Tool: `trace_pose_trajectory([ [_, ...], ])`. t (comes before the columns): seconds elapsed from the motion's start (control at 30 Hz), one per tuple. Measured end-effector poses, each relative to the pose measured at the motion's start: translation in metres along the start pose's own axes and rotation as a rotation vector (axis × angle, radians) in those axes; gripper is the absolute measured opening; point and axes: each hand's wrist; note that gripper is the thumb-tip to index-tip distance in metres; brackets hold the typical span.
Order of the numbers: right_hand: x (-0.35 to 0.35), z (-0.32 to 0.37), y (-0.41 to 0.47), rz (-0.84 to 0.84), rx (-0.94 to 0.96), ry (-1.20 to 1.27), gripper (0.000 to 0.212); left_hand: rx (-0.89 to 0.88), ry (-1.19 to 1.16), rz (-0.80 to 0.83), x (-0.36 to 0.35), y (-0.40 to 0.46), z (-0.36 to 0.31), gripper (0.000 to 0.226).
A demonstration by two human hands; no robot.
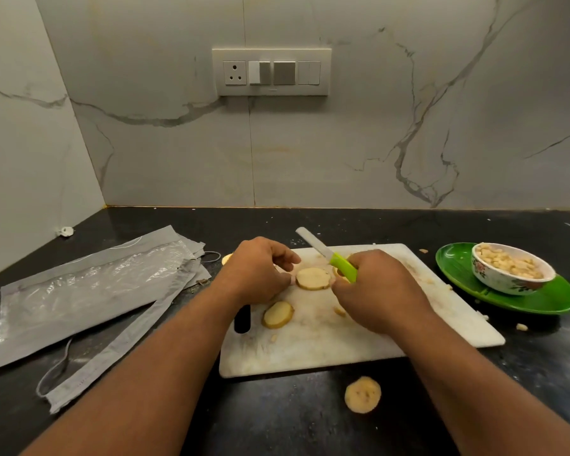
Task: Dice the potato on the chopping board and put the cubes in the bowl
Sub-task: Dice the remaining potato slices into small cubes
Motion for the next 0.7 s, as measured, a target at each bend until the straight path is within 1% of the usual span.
trace_pose_trajectory([
  [0.1, -0.011, 0.008, 0.03, 0.057, -0.057, -0.023, 0.023, 0.01, 0.047, 0.072, -0.003, 0.002, 0.0, 0.046],
  [0.17, -0.015, 0.012, 0.039, 0.082, -0.068, -0.073, 0.019, 0.001, 0.06, 0.097, -0.004, 0.004, -0.001, 0.05],
  [0.37, -0.023, 0.014, 0.054, 0.121, -0.03, -0.108, 0.008, -0.023, 0.03, 0.104, -0.002, 0.004, 0.0, 0.044],
  [0.47, -0.021, 0.02, 0.066, 0.163, 0.027, -0.072, 0.012, -0.016, 0.015, 0.119, 0.0, 0.001, -0.003, 0.041],
  [0.57, -0.017, 0.026, 0.077, 0.207, 0.092, -0.057, 0.018, -0.049, 0.074, 0.079, 0.001, -0.001, -0.005, 0.038],
  [0.63, -0.016, 0.024, 0.082, 0.201, 0.097, -0.019, 0.018, -0.056, 0.127, 0.074, 0.002, -0.001, -0.006, 0.047],
  [0.7, -0.014, 0.016, 0.081, 0.164, 0.082, 0.011, 0.017, -0.047, 0.189, 0.12, 0.002, 0.0, -0.008, 0.06],
])
Point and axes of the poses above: each hand's wrist, its own y-axis towards the middle knuckle, its own x-axis out of the back of the hand, z = x × y, and after that the axes turned 9 degrees about -y, right-handed
